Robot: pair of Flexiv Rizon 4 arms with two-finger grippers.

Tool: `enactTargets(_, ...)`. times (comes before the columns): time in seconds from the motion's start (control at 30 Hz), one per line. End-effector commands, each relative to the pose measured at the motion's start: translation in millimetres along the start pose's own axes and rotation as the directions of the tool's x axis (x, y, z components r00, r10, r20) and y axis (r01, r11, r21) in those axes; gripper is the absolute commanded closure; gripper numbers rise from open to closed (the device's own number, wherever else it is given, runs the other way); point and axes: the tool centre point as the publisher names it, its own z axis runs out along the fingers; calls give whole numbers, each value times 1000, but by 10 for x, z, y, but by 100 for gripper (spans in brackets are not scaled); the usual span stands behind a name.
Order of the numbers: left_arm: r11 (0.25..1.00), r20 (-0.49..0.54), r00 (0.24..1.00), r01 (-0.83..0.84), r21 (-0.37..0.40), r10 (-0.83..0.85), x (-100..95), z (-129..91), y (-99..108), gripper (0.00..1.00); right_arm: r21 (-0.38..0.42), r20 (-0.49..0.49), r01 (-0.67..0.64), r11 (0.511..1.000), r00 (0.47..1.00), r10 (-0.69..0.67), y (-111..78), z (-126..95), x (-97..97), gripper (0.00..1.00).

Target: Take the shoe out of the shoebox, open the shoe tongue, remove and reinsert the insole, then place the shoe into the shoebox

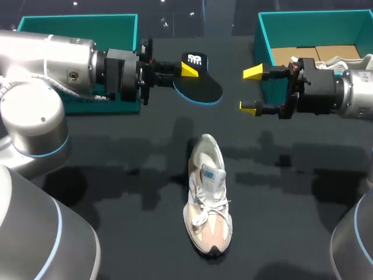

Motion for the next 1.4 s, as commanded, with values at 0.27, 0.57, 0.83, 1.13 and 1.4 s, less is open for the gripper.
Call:
enactTargets(0.27,989,68,987,-145,-4,145,120,81,234,100,47,29,-44,998,999,43,-117,150,-25,0)
enactTargets(0.57,957,79,954,-291,-5,291,217,172,265,100,138,30,-21,990,999,17,-274,345,-33,0)
enactTargets(0.83,927,105,921,-375,-10,374,286,210,234,100,169,16,11,986,1000,-14,-308,450,-124,0)
enactTargets(1.13,911,127,902,-407,-70,413,289,241,283,100,174,-7,54,983,999,-53,-318,614,-95,22)
enactTargets(1.4,910,116,903,-406,-89,414,290,275,287,100,161,12,54,985,998,-57,-344,708,-104,47)
